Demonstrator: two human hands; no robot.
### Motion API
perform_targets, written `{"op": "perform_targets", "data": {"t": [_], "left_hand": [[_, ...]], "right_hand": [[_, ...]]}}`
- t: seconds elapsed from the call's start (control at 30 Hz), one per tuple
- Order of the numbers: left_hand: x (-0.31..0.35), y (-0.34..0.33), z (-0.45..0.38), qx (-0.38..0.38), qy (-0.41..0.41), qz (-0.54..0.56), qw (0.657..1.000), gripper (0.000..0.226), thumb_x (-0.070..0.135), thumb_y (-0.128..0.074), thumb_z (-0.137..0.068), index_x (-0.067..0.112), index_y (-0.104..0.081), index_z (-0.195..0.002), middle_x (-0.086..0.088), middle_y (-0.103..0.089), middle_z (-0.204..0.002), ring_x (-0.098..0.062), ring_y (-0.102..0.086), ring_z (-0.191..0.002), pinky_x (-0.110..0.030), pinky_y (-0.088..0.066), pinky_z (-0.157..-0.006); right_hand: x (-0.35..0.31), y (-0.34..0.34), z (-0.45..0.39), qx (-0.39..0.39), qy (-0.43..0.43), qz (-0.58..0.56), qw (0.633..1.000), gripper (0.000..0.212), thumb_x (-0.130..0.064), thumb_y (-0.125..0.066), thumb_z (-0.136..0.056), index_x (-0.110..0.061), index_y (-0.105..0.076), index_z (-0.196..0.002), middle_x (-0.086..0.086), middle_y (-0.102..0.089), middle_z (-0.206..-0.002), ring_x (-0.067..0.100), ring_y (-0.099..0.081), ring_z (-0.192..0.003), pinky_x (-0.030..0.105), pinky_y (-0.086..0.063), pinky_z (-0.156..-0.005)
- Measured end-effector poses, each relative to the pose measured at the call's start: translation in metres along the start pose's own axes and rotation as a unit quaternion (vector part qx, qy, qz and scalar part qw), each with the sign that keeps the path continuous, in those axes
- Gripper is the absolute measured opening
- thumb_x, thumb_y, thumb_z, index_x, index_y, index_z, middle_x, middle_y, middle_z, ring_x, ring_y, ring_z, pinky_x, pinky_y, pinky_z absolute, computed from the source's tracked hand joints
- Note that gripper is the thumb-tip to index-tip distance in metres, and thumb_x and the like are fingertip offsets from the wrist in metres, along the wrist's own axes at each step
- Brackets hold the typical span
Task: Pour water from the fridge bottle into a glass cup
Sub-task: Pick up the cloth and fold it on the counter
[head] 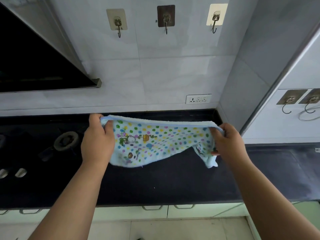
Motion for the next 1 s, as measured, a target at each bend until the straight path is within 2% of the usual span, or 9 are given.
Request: {"op": "perform_targets", "data": {"t": [0.13, 0.2, 0.27, 0.43, 0.53, 0.63, 0.73, 0.83, 1.0], "left_hand": [[-0.016, -0.006, 0.003, -0.042, 0.063, -0.056, 0.996, 0.023, 0.041, -0.041, -0.106, 0.018, -0.046, -0.106, -0.001, -0.06, -0.082, -0.021, -0.059, -0.07, -0.036, -0.04, -0.059], [-0.024, -0.014, 0.003, -0.068, 0.12, 0.025, 0.99, 0.023, 0.035, -0.042, -0.104, 0.013, -0.049, -0.103, -0.002, -0.059, -0.086, -0.019, -0.059, -0.074, -0.035, -0.042, -0.06], [-0.034, -0.024, 0.003, -0.08, 0.178, 0.127, 0.973, 0.017, 0.025, -0.045, -0.101, 0.01, -0.05, -0.107, -0.006, -0.06, -0.095, -0.019, -0.06, -0.079, -0.033, -0.049, -0.06], [-0.047, -0.032, 0.009, -0.074, 0.231, 0.205, 0.948, 0.025, 0.016, -0.05, -0.102, 0.007, -0.047, -0.125, -0.006, -0.056, -0.109, -0.015, -0.066, -0.086, -0.04, -0.063, -0.078], [-0.054, -0.027, 0.012, -0.051, 0.203, 0.18, 0.961, 0.025, 0.019, -0.051, -0.1, 0.012, -0.045, -0.123, -0.001, -0.06, -0.102, -0.015, -0.064, -0.084, -0.045, -0.063, -0.076], [-0.054, -0.016, 0.014, -0.018, 0.134, 0.111, 0.985, 0.021, 0.03, -0.056, -0.101, 0.021, -0.046, -0.118, 0.003, -0.06, -0.091, -0.025, -0.065, -0.081, -0.051, -0.06, -0.073], [-0.048, -0.002, 0.016, 0.019, 0.057, 0.041, 0.997, 0.023, 0.038, -0.056, -0.104, 0.021, -0.049, -0.118, 0.0, -0.062, -0.093, -0.028, -0.063, -0.08, -0.045, -0.056, -0.067], [-0.044, 0.0, 0.002, 0.03, 0.014, -0.019, 0.999, 0.031, 0.044, -0.054, -0.104, 0.017, -0.05, -0.12, 0.0, -0.06, -0.09, -0.026, -0.059, -0.076, -0.04, -0.049, -0.062], [-0.052, -0.055, -0.054, -0.019, 0.028, -0.032, 0.999, 0.027, 0.036, -0.054, -0.104, 0.016, -0.05, -0.122, -0.004, -0.061, -0.098, -0.03, -0.064, -0.087, -0.039, -0.047, -0.066]], "right_hand": [[0.016, -0.012, 0.007, -0.042, -0.025, -0.04, 0.998, 0.04, -0.053, -0.065, -0.089, -0.013, -0.066, -0.093, 0.019, -0.068, -0.099, 0.028, -0.072, -0.084, 0.047, -0.066, -0.072], [0.015, -0.015, 0.007, -0.063, -0.005, 0.026, 0.998, 0.048, -0.057, -0.066, -0.087, -0.009, -0.067, -0.088, 0.019, -0.066, -0.085, 0.024, -0.066, -0.069, 0.035, -0.058, -0.06], [0.016, -0.018, 0.003, -0.075, 0.001, 0.07, 0.995, 0.039, -0.046, -0.073, -0.089, -0.008, -0.068, -0.08, 0.02, -0.064, -0.078, 0.021, -0.059, -0.061, 0.029, -0.048, -0.049], [0.021, -0.023, -0.001, -0.132, -0.007, 0.023, 0.991, 0.011, -0.024, -0.069, -0.087, -0.02, -0.071, -0.076, 0.008, -0.065, -0.076, 0.021, -0.057, -0.068, 0.037, -0.047, -0.064], [0.026, -0.022, 0.0, -0.154, 0.003, 0.044, 0.987, 0.012, -0.016, -0.067, -0.088, -0.021, -0.072, -0.078, 0.006, -0.063, -0.072, 0.021, -0.053, -0.065, 0.038, -0.044, -0.061], [0.022, -0.018, 0.003, -0.168, 0.03, 0.023, 0.985, 0.013, -0.015, -0.071, -0.094, -0.024, -0.076, -0.086, 0.007, -0.075, -0.083, 0.028, -0.073, -0.076, 0.042, -0.062, -0.073], [0.011, -0.007, -0.002, -0.128, 0.08, 0.029, 0.988, 0.012, -0.019, -0.073, -0.096, -0.029, -0.077, -0.09, -0.002, -0.075, -0.084, 0.009, -0.073, -0.069, 0.021, -0.059, -0.059], [0.001, -0.005, -0.015, -0.072, 0.095, 0.041, 0.992, 0.003, -0.029, -0.076, -0.093, -0.03, -0.076, -0.09, -0.006, -0.073, -0.081, 0.006, -0.066, -0.058, 0.015, -0.051, -0.05], [-0.003, -0.036, -0.069, -0.014, 0.097, 0.074, 0.992, 0.019, -0.039, -0.077, -0.09, -0.028, -0.075, -0.106, -0.006, -0.072, -0.098, 0.018, -0.07, -0.09, 0.023, -0.05, -0.068]]}}
Point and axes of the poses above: each hand's wrist, its own z-axis away from the middle knuckle, its own y-axis out of the back of the hand, x = y × z, the point moved 6 cm from there along -z, towards the middle knuckle
